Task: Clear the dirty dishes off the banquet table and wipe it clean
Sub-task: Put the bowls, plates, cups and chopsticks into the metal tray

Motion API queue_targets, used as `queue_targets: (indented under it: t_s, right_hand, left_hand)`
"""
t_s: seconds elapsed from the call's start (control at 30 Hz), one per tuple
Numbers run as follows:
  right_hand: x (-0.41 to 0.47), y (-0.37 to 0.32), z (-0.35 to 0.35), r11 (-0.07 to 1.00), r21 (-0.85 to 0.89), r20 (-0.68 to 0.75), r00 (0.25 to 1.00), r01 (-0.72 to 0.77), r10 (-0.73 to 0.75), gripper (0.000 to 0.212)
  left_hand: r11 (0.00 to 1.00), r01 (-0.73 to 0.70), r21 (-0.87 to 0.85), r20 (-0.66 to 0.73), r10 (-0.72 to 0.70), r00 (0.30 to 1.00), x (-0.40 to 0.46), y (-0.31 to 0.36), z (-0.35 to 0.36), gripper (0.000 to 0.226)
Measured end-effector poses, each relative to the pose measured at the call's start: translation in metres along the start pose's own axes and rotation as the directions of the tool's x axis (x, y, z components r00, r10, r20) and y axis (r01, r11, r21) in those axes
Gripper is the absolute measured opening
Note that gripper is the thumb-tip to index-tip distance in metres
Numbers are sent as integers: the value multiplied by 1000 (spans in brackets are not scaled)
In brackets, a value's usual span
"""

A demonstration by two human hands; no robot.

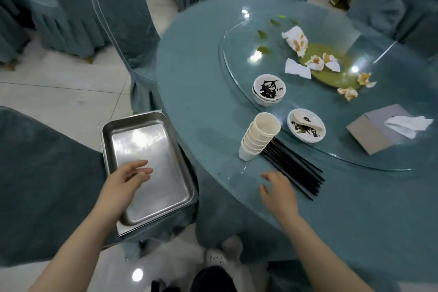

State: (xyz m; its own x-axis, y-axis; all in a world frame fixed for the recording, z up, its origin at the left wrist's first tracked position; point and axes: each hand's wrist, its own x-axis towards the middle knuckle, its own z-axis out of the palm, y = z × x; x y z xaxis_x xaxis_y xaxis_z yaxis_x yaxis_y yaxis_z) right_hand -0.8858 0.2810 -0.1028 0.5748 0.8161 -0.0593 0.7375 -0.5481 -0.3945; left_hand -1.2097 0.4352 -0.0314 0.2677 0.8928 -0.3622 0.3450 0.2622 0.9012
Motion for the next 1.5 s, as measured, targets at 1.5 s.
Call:
queue_targets:
  t_s: [1.5]
  right_hand:
    - [35, -130, 351, -301, 279, 907, 148, -912, 395, 25]
  left_hand:
    - [808, 588, -36, 20, -588, 809, 83, -243, -40, 28]
